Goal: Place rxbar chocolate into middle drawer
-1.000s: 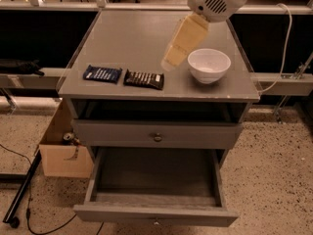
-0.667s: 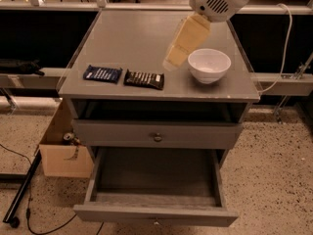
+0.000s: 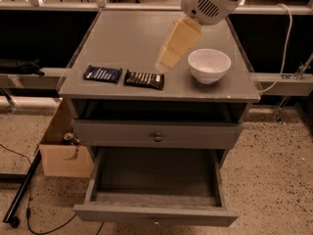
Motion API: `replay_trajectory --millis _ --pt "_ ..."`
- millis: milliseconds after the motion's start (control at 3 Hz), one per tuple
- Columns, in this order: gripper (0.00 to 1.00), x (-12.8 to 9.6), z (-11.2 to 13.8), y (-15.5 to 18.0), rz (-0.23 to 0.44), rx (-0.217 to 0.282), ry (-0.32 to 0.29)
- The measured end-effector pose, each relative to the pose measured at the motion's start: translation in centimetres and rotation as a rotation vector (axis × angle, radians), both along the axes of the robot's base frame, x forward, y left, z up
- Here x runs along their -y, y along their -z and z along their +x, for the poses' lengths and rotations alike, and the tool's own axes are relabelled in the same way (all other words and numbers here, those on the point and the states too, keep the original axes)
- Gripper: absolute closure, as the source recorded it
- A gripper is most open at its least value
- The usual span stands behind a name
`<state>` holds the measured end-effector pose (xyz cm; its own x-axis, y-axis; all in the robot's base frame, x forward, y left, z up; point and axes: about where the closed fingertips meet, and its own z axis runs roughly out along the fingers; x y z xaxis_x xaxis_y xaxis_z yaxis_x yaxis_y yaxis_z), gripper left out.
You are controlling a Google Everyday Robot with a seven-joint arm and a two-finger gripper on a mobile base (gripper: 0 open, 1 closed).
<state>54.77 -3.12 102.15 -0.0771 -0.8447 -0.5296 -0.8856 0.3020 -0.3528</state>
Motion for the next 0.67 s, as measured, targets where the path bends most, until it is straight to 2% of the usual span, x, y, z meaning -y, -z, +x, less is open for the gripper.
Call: replay_trajectory --millis 667 --pt "0.0 0.9 2.2 3.7 0.02 -0.026 0.01"
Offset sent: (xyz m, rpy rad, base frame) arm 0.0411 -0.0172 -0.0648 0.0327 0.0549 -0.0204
